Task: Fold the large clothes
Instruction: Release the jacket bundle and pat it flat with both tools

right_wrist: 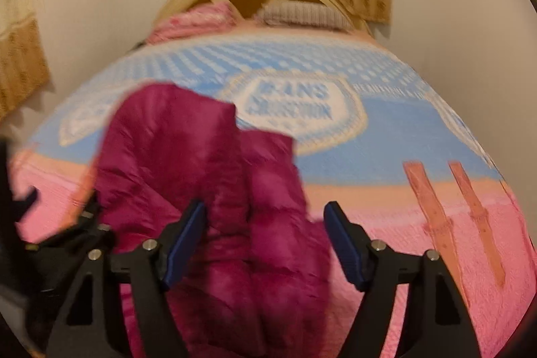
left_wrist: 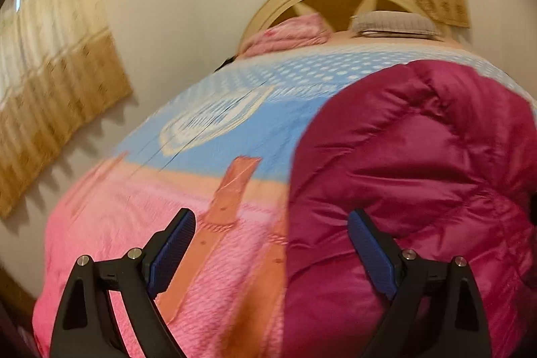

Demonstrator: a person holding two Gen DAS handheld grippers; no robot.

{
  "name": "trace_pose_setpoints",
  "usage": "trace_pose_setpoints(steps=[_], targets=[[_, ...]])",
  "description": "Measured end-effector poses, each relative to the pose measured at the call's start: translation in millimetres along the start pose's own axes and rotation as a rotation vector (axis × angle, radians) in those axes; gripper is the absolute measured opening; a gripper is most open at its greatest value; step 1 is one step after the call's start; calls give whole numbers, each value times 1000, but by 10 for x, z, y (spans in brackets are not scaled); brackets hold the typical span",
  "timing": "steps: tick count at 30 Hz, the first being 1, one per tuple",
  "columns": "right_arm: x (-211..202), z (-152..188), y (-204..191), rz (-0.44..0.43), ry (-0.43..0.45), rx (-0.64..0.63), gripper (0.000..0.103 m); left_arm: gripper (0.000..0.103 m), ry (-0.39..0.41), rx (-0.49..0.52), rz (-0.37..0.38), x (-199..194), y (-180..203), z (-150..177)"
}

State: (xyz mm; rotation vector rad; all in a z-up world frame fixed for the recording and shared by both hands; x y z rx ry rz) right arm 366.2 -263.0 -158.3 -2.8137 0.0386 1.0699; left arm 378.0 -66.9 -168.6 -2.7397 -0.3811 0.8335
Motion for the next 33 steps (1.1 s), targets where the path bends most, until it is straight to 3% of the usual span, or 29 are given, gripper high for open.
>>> trace_pose_setpoints(steps=[3, 7, 14, 22, 26, 33], targets=[[152, 148, 237, 0, -46, 58, 74, 93, 5, 35, 29, -16, 219, 32], [247, 230, 332, 39, -53, 42, 74, 93, -3, 92, 27, -9, 432, 47], [397, 336, 392, 32, -66, 58, 74, 93, -46, 68, 83, 126, 434, 99], [463, 401, 409, 19, -87, 78, 73, 93, -57, 89, 80, 162, 504, 93], [458, 396, 427, 13, -85, 73, 73, 93, -66, 48, 124, 155, 385, 51], [408, 347, 384, 13, -77, 53, 71, 93, -70, 29, 92, 248, 228, -74]])
Point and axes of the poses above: each gripper's, at about its wrist camera, not at the fingertips, and x roughly the way its jaws point, y to its right, z to its underside, the point moved 6 cm from there along x, roughly the way its jaws point, and after that the axes turned 6 degrees about -z, right-handed, at the moved point
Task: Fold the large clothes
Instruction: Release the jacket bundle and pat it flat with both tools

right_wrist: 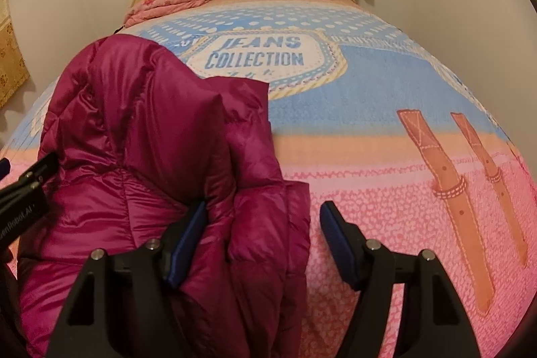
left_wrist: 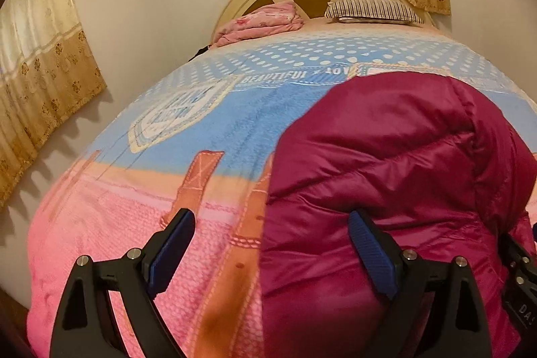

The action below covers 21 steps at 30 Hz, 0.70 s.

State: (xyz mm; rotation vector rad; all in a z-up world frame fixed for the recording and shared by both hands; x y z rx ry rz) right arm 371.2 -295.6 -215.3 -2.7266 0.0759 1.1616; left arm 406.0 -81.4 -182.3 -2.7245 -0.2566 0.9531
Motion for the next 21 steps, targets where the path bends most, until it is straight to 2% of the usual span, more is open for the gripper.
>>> trace_pose_setpoints(steps=[4, 7, 12, 14, 16, 19, 21], targets=[[-98, -57, 26, -8, -11, 22, 71, 93, -5, 26, -4, 3, 42, 29], [-360, -243, 64, 43, 42, 59, 71, 93, 3, 34, 4, -66, 65, 24], [-605, -549, -98, 60, 134, 72, 71, 93, 33, -58, 22, -170, -75, -222], [-557, -647, -230, 57, 156, 64, 68, 93, 54, -74, -24, -120, -136, -364], [-422, -684, -309, 45, 157, 77, 67, 93, 35, -92, -49, 29, -156, -428], [-138, -644, -331, 79, 128, 74, 66, 93, -32, -67, -66, 281, -85, -353], [-1, -566, -270, 91, 106, 83, 66, 93, -51, -60, -49, 380, -14, -254]])
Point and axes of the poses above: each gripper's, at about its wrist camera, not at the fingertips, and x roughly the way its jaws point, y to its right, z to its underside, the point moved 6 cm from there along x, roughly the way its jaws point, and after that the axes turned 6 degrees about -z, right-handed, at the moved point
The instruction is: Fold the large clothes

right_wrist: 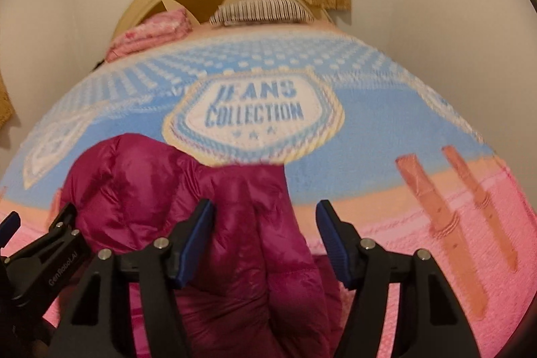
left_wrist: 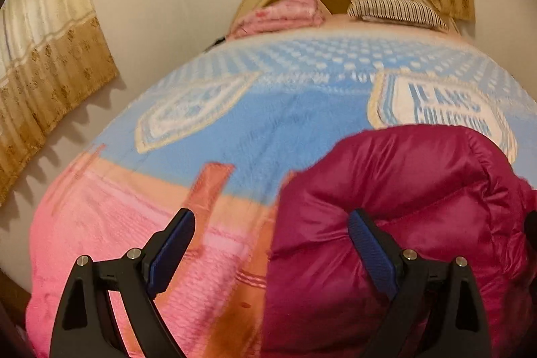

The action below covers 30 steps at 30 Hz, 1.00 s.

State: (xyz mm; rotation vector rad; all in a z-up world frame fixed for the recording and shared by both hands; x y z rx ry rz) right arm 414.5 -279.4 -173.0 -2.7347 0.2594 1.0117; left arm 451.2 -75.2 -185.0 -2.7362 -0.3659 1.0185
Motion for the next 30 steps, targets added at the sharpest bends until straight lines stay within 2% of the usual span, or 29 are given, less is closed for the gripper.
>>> trace_pose_setpoints(steps=[3, 13, 30], targets=[[98, 163, 59, 0, -19, -3, 66, 93, 5, 11, 6, 54, 87, 84], [197, 378, 182, -9, -30, 4, 66, 94, -12, 6, 51, 146, 225, 189], [292, 438, 216, -23, -81, 25, 67, 95, -30, 42, 36, 218, 331, 253]])
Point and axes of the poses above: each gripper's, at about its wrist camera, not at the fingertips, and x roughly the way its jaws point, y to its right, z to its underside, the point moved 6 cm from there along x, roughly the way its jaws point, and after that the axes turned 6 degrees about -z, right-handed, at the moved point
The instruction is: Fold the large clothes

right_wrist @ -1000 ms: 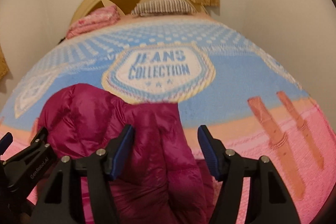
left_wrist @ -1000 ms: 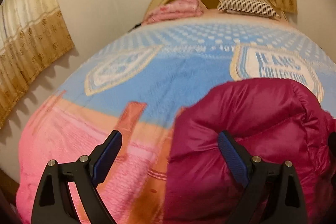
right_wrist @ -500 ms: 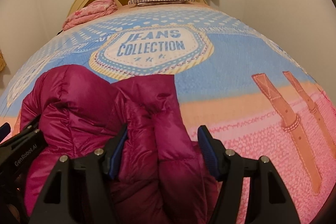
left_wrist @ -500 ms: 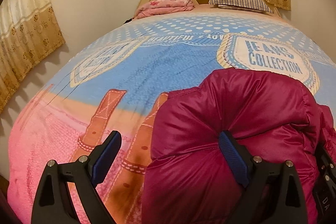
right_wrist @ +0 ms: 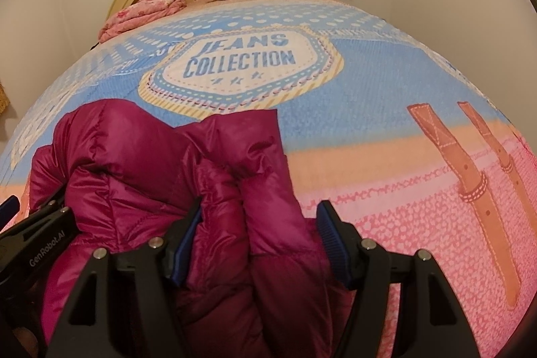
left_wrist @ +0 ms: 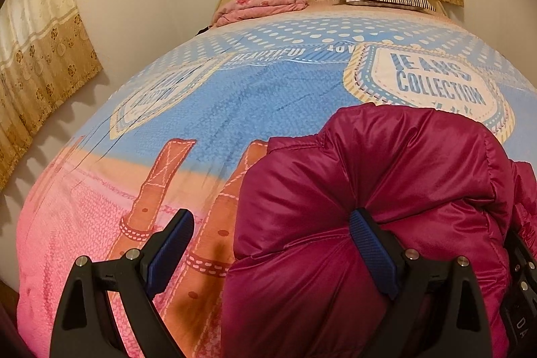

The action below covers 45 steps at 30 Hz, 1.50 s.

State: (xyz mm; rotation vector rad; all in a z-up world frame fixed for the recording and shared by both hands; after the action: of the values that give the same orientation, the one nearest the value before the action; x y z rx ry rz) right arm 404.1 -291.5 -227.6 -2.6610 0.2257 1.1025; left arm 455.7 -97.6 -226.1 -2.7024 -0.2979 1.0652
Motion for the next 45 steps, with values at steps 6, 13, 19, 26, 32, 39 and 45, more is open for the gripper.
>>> trace_pose_setpoints(steps=[6, 13, 19, 26, 32, 39, 45], targets=[[9, 1, -1, 7, -7, -5, 67, 95, -4, 11, -5, 19, 18, 10], [24, 6, 11, 11, -16, -11, 68, 95, -7, 14, -5, 29, 17, 21], [51, 9, 18, 14, -27, -15, 70, 95, -8, 18, -10, 40, 24, 22], [64, 20, 18, 11, -39, -14, 71, 95, -9, 26, -17, 51, 39, 28], [77, 16, 12, 10, -43, -15, 71, 95, -10, 28, -19, 49, 42, 29], [8, 60, -6, -12, -46, -47, 73, 95, -21, 24, 34, -275, -163, 137], [-320, 161, 10, -56, -18, -79, 81, 95, 1, 17, 117, -673, -520, 526]])
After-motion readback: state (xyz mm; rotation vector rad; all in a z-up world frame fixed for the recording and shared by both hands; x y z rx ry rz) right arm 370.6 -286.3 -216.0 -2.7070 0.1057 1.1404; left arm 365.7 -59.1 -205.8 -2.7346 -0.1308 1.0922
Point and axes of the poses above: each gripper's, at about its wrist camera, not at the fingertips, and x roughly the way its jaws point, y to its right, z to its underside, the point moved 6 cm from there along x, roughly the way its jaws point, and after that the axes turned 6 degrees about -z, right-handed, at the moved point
